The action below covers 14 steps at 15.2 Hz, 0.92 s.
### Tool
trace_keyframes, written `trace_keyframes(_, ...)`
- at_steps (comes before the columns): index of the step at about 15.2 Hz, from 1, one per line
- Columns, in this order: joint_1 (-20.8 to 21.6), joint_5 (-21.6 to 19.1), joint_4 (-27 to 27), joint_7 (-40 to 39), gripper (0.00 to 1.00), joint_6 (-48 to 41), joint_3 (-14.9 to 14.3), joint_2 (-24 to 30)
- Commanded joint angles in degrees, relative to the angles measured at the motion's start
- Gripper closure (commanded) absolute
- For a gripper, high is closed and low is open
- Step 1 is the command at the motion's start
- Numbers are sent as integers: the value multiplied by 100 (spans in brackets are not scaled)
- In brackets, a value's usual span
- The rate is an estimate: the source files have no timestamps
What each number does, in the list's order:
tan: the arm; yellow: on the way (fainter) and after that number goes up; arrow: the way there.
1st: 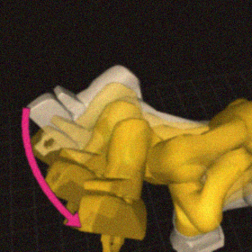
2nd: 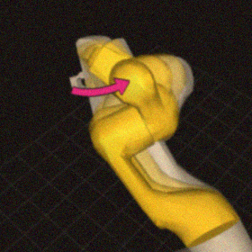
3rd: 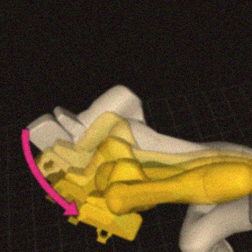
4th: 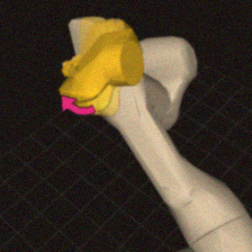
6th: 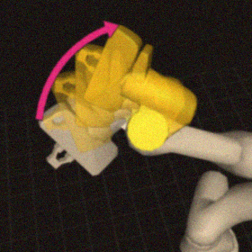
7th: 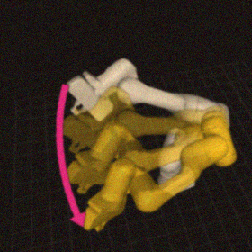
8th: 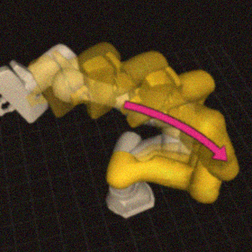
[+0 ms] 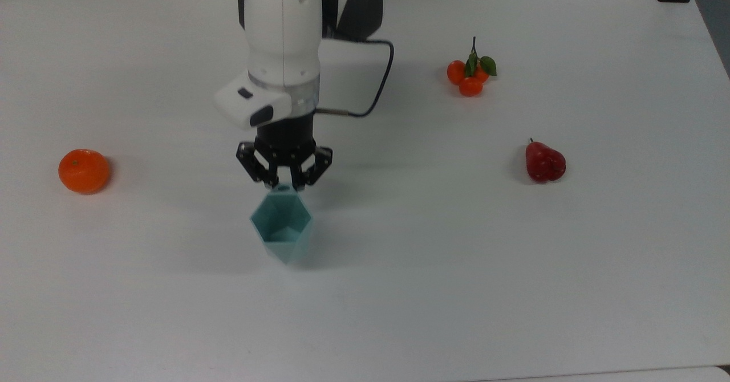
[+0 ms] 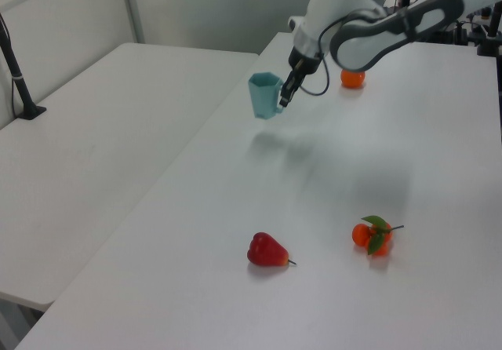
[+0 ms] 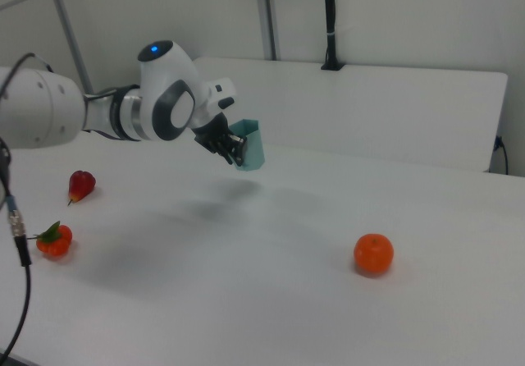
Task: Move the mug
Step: 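Carry the held teal mug toward the tangerine and lower it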
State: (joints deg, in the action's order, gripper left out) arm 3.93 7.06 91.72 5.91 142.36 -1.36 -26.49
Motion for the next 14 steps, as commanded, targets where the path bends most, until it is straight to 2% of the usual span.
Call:
trace_keyframes(1,20,112,1582,191,100,-279,-31,1521)
trace_keyframes(5,20,103,2962,191,99,-279,-22,2664)
trace_keyframes(7,28,103,3438,191,98,-279,-22,3052)
trace_keyframes(12,248,94,4493,401,98,-235,-22,3563)
trace_keyframes(14,275,94,4574,402,98,-217,-22,3564)
